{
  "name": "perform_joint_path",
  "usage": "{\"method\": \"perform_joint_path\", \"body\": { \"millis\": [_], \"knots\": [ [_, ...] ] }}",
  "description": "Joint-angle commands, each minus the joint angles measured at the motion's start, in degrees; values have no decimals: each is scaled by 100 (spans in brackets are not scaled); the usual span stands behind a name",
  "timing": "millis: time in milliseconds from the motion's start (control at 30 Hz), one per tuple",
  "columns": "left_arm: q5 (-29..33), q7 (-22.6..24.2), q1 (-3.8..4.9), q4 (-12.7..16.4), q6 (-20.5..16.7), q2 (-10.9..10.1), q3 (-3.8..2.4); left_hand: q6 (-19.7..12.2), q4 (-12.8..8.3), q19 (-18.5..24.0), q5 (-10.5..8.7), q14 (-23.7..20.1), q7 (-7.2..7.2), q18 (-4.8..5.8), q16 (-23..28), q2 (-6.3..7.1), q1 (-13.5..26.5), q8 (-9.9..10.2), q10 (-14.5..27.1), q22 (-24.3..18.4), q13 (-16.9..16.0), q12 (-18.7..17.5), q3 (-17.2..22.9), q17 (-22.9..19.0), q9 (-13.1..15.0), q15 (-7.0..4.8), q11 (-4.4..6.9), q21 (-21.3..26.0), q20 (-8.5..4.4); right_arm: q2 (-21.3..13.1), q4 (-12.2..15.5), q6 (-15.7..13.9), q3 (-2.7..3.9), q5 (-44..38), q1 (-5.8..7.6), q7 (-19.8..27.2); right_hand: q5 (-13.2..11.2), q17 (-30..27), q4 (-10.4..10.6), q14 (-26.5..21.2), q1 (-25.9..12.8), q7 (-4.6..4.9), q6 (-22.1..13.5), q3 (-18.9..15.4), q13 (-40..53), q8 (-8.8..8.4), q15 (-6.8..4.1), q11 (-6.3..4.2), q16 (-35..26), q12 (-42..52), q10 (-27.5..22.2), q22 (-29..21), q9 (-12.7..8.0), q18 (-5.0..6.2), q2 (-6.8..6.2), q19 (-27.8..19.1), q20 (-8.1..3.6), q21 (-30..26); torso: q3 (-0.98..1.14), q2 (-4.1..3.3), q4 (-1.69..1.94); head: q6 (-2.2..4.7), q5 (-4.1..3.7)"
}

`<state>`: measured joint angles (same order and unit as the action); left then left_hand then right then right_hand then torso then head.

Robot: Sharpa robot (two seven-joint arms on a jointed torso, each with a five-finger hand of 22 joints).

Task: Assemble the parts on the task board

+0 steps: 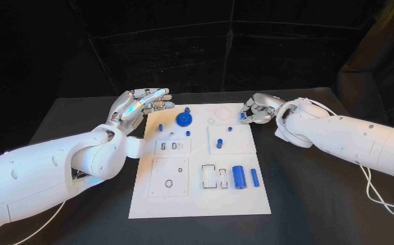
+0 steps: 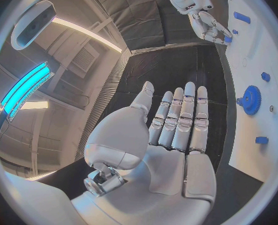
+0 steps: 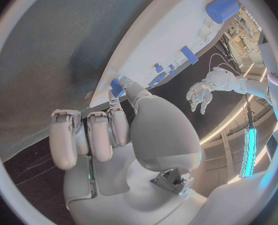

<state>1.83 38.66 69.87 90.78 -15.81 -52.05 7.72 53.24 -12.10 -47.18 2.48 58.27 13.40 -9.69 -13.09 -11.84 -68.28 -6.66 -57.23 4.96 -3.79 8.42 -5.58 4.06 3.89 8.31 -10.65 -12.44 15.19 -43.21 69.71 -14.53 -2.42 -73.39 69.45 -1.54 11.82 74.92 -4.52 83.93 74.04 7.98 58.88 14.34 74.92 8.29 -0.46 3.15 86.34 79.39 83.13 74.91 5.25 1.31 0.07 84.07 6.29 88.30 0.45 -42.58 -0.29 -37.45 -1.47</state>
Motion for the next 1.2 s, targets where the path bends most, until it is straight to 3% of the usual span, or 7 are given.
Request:
{"method": "perform_joint_path", "body": {
  "millis": [33,267,367,633,833,967,1200],
  "knots": [
    [-6,183,6,8,68,-2,-4,36,-43,-40,20,34,47,-87,7,-57,18,22,-48,-6,3,-19,0,-8,-8,4,0,23,-18,-17,63,-313,3,-29,10,70,-48,723,-15,442,58,-83,182,101,440,118,-82,-70,20,32,11,1109,66,-36,173,297,-79,22,2,1,-9,-15,3],
    [-6,181,7,25,57,-14,-4,36,-43,-40,20,34,47,-87,7,-57,18,22,-48,-6,3,-19,0,-8,-8,4,0,23,-18,-107,295,-563,8,-32,14,-40,-68,719,-27,441,50,-129,279,143,441,166,-121,-111,17,26,17,1105,88,-35,197,294,-119,21,-2,5,-7,-26,10],
    [-6,181,7,33,51,-21,-4,36,-43,-40,20,34,47,-87,7,-57,18,22,-48,-6,3,-19,0,-8,-8,4,0,23,-18,-164,466,-623,11,-32,21,-146,-74,722,-20,442,29,-129,274,142,437,160,-126,-114,18,21,16,1108,87,-35,192,296,-127,21,-14,11,-1,-30,12],
    [-6,179,10,37,39,-30,-4,36,-43,-40,20,34,47,-87,7,-57,18,22,-48,-6,3,-19,0,-8,-8,4,0,23,-18,-140,1054,-596,19,-149,147,-573,-82,720,-14,441,-4,-129,256,141,426,142,-134,-118,16,6,10,1107,82,-35,172,295,-140,21,-14,10,15,-38,61],
    [-6,181,16,14,41,-28,-5,41,-52,-47,21,41,47,-86,19,-62,25,31,-54,-13,4,-30,4,-10,-8,4,0,29,-19,267,1338,-498,20,-404,199,-847,-78,709,-4,439,-26,-123,232,157,415,120,-136,-116,10,-9,3,1103,75,-35,182,292,-148,19,-28,14,38,-86,140],
    [-6,181,20,-6,45,-25,-5,59,-63,-59,21,59,39,-88,23,-71,26,31,-73,-17,2,-34,11,-9,-5,-1,7,31,-22,549,1312,-413,19,-554,206,-927,-76,705,-2,438,-31,-122,227,160,411,115,-136,-115,8,-13,1,1095,73,-33,183,286,-149,16,-26,18,12,-114,240],
    [-70,141,28,-68,14,-11,-6,223,-107,-144,21,179,-35,-94,39,-102,76,7,-275,-37,-11,-25,23,-2,7,-47,75,36,-55,1083,1128,-135,13,-744,193,-1032,-67,694,-2,436,-39,-120,215,167,377,104,-136,-114,3,-50,-21,1078,70,-29,181,274,-151,9,-25,24,20,-176,346]
  ]
}}
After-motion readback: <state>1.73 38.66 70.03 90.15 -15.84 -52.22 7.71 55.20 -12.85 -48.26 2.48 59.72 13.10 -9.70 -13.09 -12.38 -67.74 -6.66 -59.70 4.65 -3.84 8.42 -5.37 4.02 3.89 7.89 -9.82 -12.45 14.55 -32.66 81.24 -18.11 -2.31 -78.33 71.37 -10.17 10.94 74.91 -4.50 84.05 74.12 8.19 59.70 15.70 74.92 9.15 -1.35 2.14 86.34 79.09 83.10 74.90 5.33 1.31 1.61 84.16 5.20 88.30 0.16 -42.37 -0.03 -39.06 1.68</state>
